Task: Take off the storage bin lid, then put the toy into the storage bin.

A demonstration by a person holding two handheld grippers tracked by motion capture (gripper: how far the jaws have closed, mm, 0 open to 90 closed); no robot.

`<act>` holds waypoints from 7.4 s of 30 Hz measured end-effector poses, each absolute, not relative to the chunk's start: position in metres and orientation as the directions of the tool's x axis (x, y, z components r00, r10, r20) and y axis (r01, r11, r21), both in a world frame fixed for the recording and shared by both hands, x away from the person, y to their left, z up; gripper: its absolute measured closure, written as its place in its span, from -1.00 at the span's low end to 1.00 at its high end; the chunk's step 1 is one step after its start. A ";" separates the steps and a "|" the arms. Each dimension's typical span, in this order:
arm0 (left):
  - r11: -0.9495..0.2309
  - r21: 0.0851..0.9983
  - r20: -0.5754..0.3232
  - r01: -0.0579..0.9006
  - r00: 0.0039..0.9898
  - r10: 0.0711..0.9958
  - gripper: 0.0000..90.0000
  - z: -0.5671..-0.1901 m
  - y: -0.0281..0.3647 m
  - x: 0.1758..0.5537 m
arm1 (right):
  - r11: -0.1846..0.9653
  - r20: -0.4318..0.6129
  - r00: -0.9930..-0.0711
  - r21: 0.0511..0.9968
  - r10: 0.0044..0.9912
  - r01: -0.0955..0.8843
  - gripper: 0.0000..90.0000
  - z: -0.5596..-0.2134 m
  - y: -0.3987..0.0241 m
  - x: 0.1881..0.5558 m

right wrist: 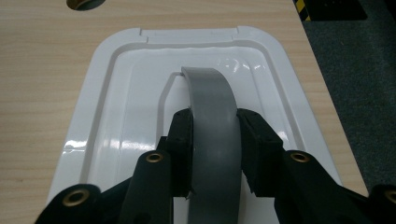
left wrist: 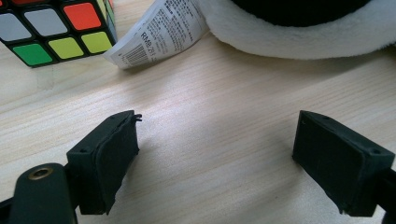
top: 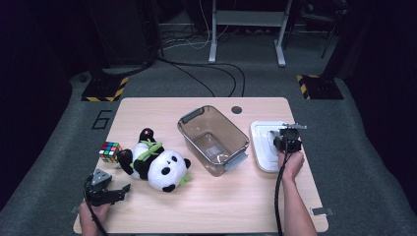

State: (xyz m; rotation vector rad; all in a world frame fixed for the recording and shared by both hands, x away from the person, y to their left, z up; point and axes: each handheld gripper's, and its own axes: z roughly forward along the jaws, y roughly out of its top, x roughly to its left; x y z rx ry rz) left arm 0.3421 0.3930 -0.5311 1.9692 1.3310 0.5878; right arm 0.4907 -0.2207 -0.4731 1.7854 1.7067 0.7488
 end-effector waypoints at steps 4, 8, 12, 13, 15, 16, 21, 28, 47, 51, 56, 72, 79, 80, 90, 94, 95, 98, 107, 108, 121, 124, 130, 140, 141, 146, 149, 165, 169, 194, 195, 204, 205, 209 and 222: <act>-0.246 0.745 -0.006 0.620 0.375 0.927 -0.70 -0.531 0.393 0.342 | -0.057 0.028 0.052 0.713 0.998 0.699 0.48 -0.478 -0.221 0.492; -0.247 0.745 -0.006 0.620 0.375 0.927 -0.70 -0.531 0.393 0.342 | -0.038 0.010 0.043 0.705 0.999 0.709 0.48 -0.481 -0.220 0.493; -0.246 0.745 -0.006 0.620 0.375 0.927 -0.70 -0.531 0.393 0.342 | -0.020 -0.001 0.029 0.699 1.000 0.715 0.45 -0.483 -0.221 0.493; -0.246 0.745 -0.006 0.620 0.375 0.927 -0.70 -0.531 0.393 0.342 | -0.029 0.009 0.032 0.706 0.999 0.708 0.37 -0.482 -0.221 0.492; -0.246 0.745 -0.006 0.620 0.375 0.927 -0.70 -0.531 0.393 0.342 | -0.027 0.024 0.014 0.713 1.000 0.701 0.13 -0.479 -0.221 0.491; -0.245 0.747 -0.006 0.619 0.374 0.927 -0.69 -0.531 0.393 0.342 | -0.021 0.032 -0.002 0.712 0.999 0.702 0.05 -0.477 -0.221 0.490; -0.253 0.746 0.001 0.617 0.379 0.926 -0.69 -0.531 0.393 0.342 | 0.004 0.059 -0.065 0.707 0.996 0.707 -0.44 -0.468 -0.223 0.486; -0.254 0.744 0.001 0.618 0.380 0.925 -0.69 -0.531 0.393 0.342 | 0.046 0.091 -0.148 0.685 0.985 0.727 -0.82 -0.460 -0.222 0.476; -0.254 0.744 0.000 0.618 0.380 0.925 -0.69 -0.531 0.393 0.342 | 0.195 0.073 -0.339 0.698 0.938 0.689 -1.00 -0.456 -0.198 0.432; -0.254 0.744 0.000 0.618 0.380 0.925 -0.69 -0.531 0.393 0.342 | 0.219 0.068 -0.371 0.704 0.926 0.675 -1.00 -0.460 -0.191 0.422; -0.253 0.745 0.001 0.617 0.379 0.925 -0.69 -0.531 0.393 0.342 | 0.254 0.061 -0.418 0.712 0.906 0.655 -1.00 -0.469 -0.176 0.407; -0.260 0.739 0.002 0.622 0.384 0.923 -0.69 -0.530 0.394 0.342 | 0.366 0.020 -0.515 0.679 0.857 0.636 -1.00 -0.511 -0.137 0.376; -0.253 0.741 -0.003 0.622 0.380 0.925 -0.69 -0.530 0.393 0.343 | 0.385 0.001 -0.534 0.692 0.845 0.610 -1.00 -0.527 -0.133 0.370; -0.253 0.742 -0.002 0.621 0.379 0.925 -0.69 -0.530 0.393 0.343 | 0.379 0.003 -0.531 0.697 0.847 0.609 -1.00 -0.528 -0.133 0.369; -0.252 0.742 -0.002 0.621 0.379 0.926 -0.69 -0.530 0.393 0.342 | 0.370 -0.001 -0.529 0.716 0.849 0.592 -1.00 -0.530 -0.134 0.368; -0.253 0.742 -0.002 0.621 0.379 0.926 -0.69 -0.530 0.393 0.343 | 0.368 -0.001 -0.525 0.715 0.851 0.594 -1.00 -0.530 -0.134 0.368; -0.252 0.742 -0.002 0.621 0.378 0.926 -0.69 -0.530 0.393 0.342 | 0.369 -0.002 -0.526 0.715 0.851 0.594 -1.00 -0.530 -0.134 0.368; -0.253 0.741 -0.002 0.622 0.378 0.926 -0.69 -0.530 0.394 0.343 | 0.369 0.001 -0.527 0.714 0.850 0.595 -1.00 -0.530 -0.134 0.367; -0.251 0.740 -0.002 0.624 0.375 0.927 -0.69 -0.530 0.394 0.343 | 0.367 -0.001 -0.524 0.715 0.852 0.595 -1.00 -0.530 -0.134 0.367; -0.249 0.741 -0.002 0.624 0.373 0.928 -0.69 -0.530 0.393 0.343 | 0.367 -0.001 -0.524 0.715 0.852 0.595 -1.00 -0.530 -0.134 0.368; -0.202 0.740 -0.005 0.642 0.305 0.952 -0.72 -0.530 0.390 0.341 | 0.384 0.003 -0.549 0.711 0.836 0.589 -1.00 -0.529 -0.136 0.368; -0.194 0.740 -0.006 0.644 0.295 0.955 -0.71 -0.530 0.390 0.341 | 0.408 -0.003 -0.576 0.709 0.817 0.575 -1.00 -0.529 -0.139 0.368; -0.205 0.706 -0.016 0.678 0.304 0.952 -0.74 -0.526 0.390 0.339 | 0.415 -0.005 -0.586 0.712 0.810 0.567 -1.00 -0.530 -0.141 0.367; -0.175 0.717 -0.071 0.674 0.321 0.945 -0.86 -0.495 0.390 0.327 | 0.424 -0.004 -0.597 0.708 0.802 0.565 -1.00 -0.530 -0.142 0.367; -0.176 0.721 -0.070 0.670 0.323 0.944 -0.86 -0.491 0.390 0.327 | 0.431 -0.005 -0.604 0.706 0.797 0.563 -1.00 -0.529 -0.143 0.367; -0.177 0.735 -0.077 0.654 0.341 0.937 -0.88 -0.473 0.387 0.330 | 0.436 -0.009 -0.610 0.707 0.792 0.556 -1.00 -0.529 -0.144 0.367; -0.185 0.749 -0.070 0.636 0.354 0.933 -0.90 -0.457 0.382 0.335 | 0.436 -0.009 -0.610 0.707 0.792 0.556 -1.00 -0.529 -0.144 0.367; -0.229 0.779 -0.040 0.583 0.411 0.911 -0.92 -0.415 0.356 0.353 | 0.440 -0.012 -0.614 0.710 0.789 0.551 -1.00 -0.530 -0.144 0.367; -0.238 0.785 -0.037 0.572 0.426 0.904 -0.93 -0.408 0.349 0.358 | 0.440 -0.012 -0.614 0.710 0.789 0.550 -1.00 -0.530 -0.144 0.367; -0.357 0.727 0.015 0.586 0.506 0.862 -0.80 -0.414 0.300 0.415 | 0.435 -0.005 -0.611 0.707 0.791 0.558 -1.00 -0.529 -0.144 0.367; -0.364 0.721 0.016 0.590 0.511 0.859 -0.71 -0.416 0.298 0.416 | 0.436 -0.005 -0.612 0.707 0.791 0.557 -1.00 -0.529 -0.144 0.367; -0.405 0.705 0.057 0.582 0.523 0.851 0.17 -0.431 0.292 0.418 | 0.438 -0.008 -0.614 0.709 0.789 0.553 -1.00 -0.530 -0.145 0.367; -0.422 0.709 0.078 0.565 0.532 0.843 0.33 -0.433 0.291 0.417 | 0.443 -0.013 -0.618 0.710 0.786 0.548 -1.00 -0.530 -0.145 0.367; -0.451 0.718 0.135 0.530 0.529 0.838 0.59 -0.440 0.286 0.413 | 0.439 -0.009 -0.616 0.709 0.788 0.551 -1.00 -0.530 -0.145 0.367; -0.436 0.756 0.086 0.488 0.586 0.806 0.69 -0.428 0.301 0.400 | 0.431 -0.001 -0.613 0.711 0.790 0.555 -1.00 -0.530 -0.144 0.367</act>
